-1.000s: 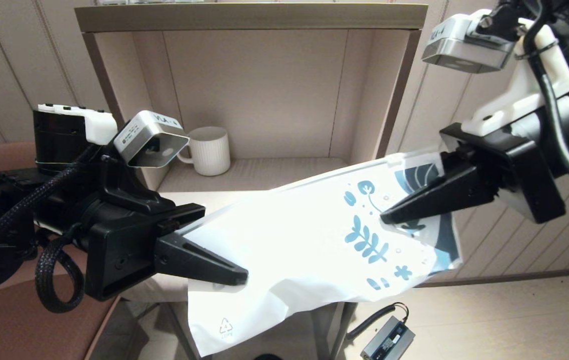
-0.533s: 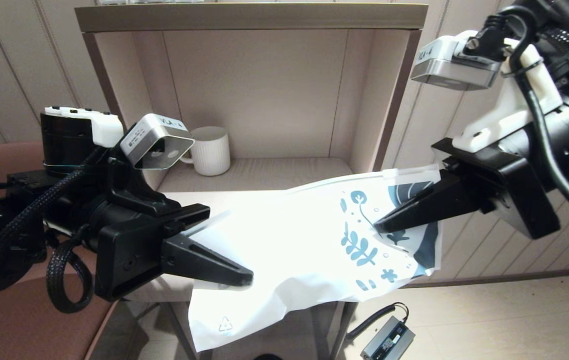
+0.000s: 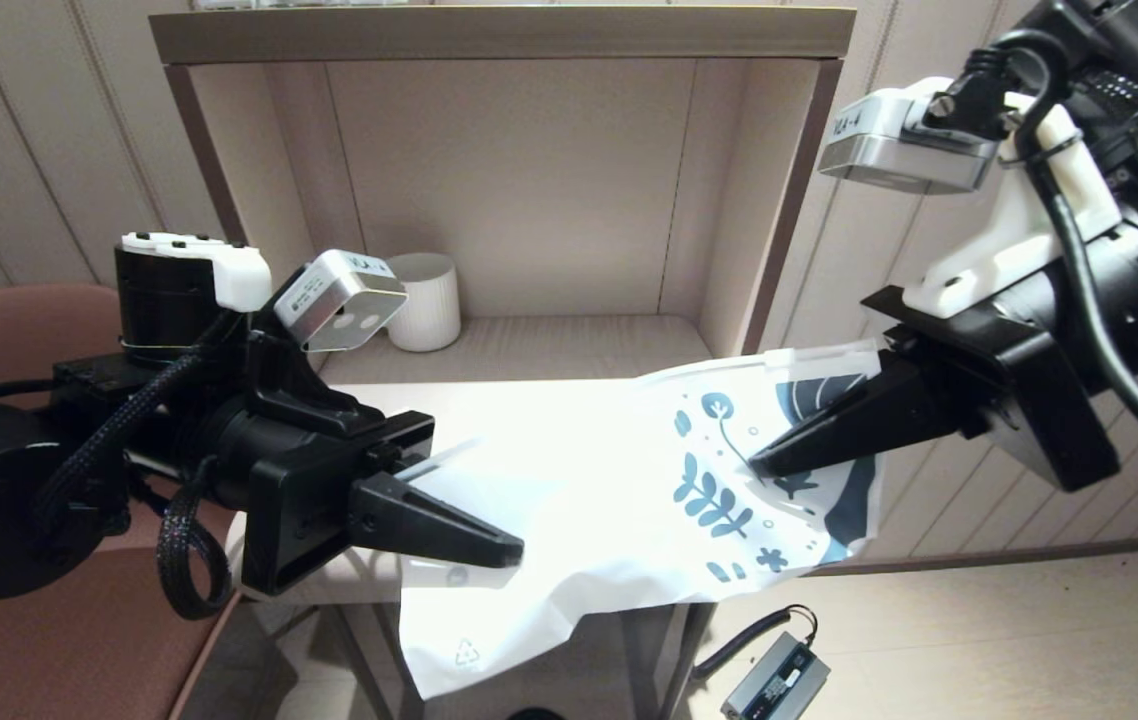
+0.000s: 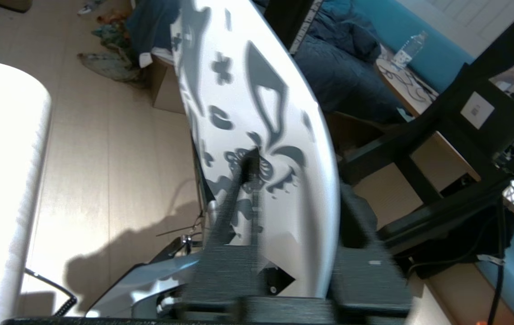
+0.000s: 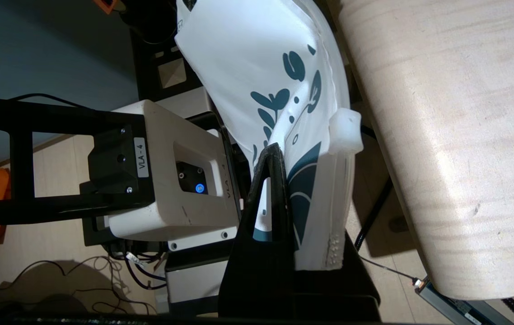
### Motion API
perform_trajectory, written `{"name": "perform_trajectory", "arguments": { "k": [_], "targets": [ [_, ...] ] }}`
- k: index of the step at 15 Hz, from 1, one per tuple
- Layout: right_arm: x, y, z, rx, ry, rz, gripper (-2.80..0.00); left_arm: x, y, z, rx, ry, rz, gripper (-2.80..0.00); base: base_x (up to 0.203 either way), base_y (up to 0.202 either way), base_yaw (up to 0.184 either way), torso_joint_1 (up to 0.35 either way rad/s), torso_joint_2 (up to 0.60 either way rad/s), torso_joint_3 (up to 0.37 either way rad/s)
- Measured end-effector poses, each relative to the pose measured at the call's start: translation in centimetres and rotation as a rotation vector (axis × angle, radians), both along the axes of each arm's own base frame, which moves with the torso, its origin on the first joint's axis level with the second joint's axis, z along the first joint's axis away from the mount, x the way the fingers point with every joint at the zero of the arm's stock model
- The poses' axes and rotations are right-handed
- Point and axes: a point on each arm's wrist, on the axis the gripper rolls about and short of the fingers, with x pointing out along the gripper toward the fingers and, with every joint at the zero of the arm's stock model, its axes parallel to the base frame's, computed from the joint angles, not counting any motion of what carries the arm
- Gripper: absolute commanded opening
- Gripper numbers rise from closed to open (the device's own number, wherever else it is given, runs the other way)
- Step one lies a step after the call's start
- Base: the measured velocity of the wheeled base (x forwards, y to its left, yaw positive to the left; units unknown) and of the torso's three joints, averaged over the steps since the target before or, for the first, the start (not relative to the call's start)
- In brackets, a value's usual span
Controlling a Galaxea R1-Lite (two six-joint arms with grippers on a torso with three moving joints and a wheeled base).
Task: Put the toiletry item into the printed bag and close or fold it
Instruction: Hand it to the other hand, then open the storage bag
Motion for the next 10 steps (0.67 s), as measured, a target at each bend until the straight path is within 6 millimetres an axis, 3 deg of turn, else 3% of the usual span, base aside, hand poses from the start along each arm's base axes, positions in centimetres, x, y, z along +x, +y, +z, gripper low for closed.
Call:
{"name": "perform_trajectory", "arguments": {
  "k": [4,10],
  "targets": [
    [0.2,0.1,-0.2,-0.005,-0.003,0.004,-2.80,0.0,0.2,-0.5,-0.008,-0.020,0.013,0.00,0.000,0.000,0.000,0.000,0.00,0.000],
    [1.8,-0.6,-0.5,0.036,-0.099,-0.074,-2.80,1.2,6.4,0.3,-0.055,-0.119,0.194,0.00,0.000,0.000,0.000,0.000,0.00,0.000]
  ]
}}
